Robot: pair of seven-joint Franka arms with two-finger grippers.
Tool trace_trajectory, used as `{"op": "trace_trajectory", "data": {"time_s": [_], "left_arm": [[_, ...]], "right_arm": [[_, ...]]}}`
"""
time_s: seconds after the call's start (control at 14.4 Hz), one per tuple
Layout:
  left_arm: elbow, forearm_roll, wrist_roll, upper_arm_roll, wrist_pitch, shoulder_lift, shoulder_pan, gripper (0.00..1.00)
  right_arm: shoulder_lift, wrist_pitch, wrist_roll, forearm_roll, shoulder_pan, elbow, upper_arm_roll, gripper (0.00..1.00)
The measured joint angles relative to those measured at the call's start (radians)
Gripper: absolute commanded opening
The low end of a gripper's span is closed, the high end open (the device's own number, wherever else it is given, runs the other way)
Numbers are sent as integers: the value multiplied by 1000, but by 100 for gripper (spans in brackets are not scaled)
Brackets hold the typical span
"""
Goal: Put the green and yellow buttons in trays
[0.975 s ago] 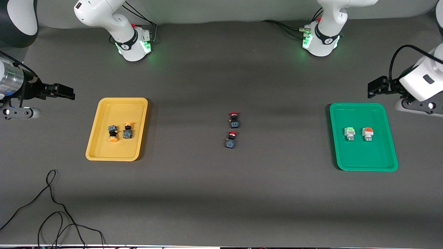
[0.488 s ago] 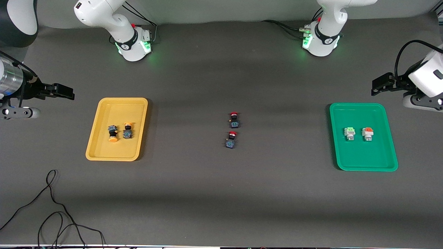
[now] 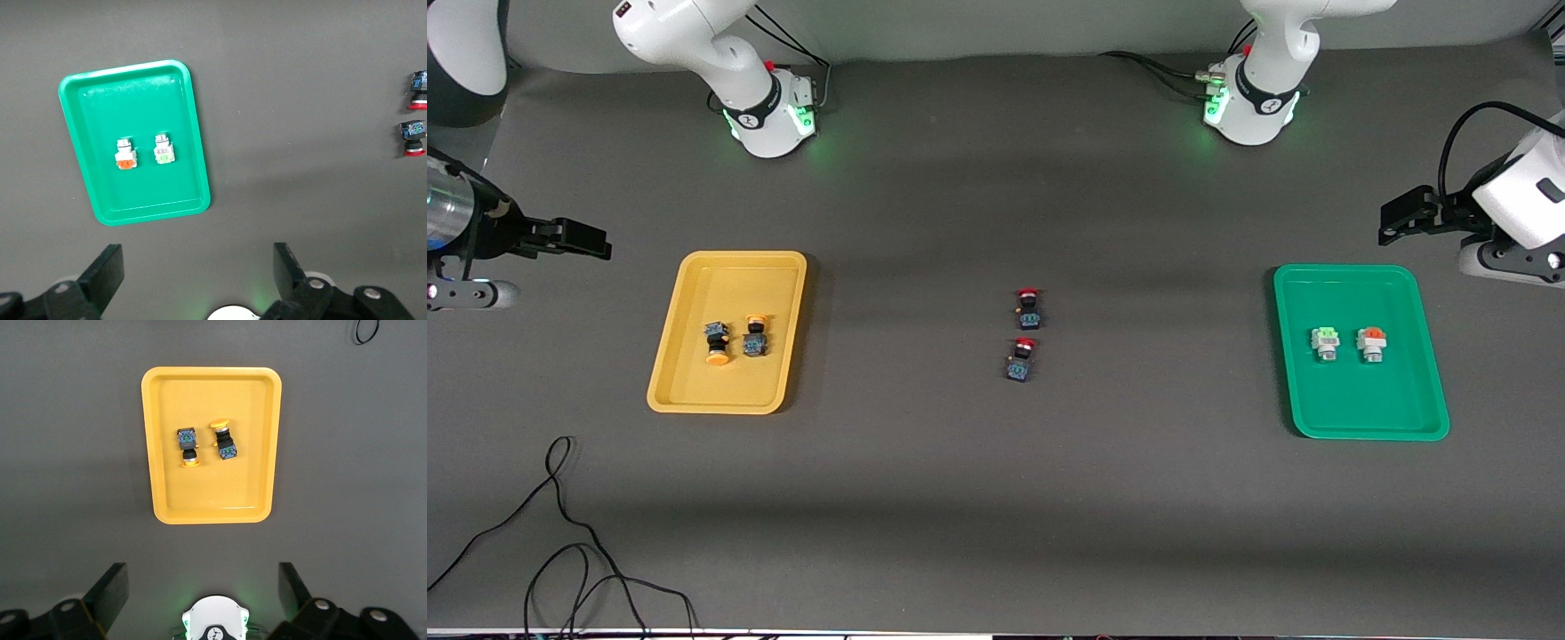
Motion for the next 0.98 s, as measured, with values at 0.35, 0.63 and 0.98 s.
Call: {"op": "trace_trajectory", "data": {"time_s": [0.35, 0.63, 0.98], "left_arm": [[0, 1, 0, 0, -10, -7, 1, 100], [0, 2, 0, 0, -23, -22, 1, 100], [0, 2, 0, 0, -30, -26, 3, 100]], "right_arm": [[-28, -10, 0, -2, -398, 9, 372, 100], [-53, -9, 0, -2, -537, 10, 479, 100], [-111, 3, 0, -16, -589, 11, 561, 100]]}}
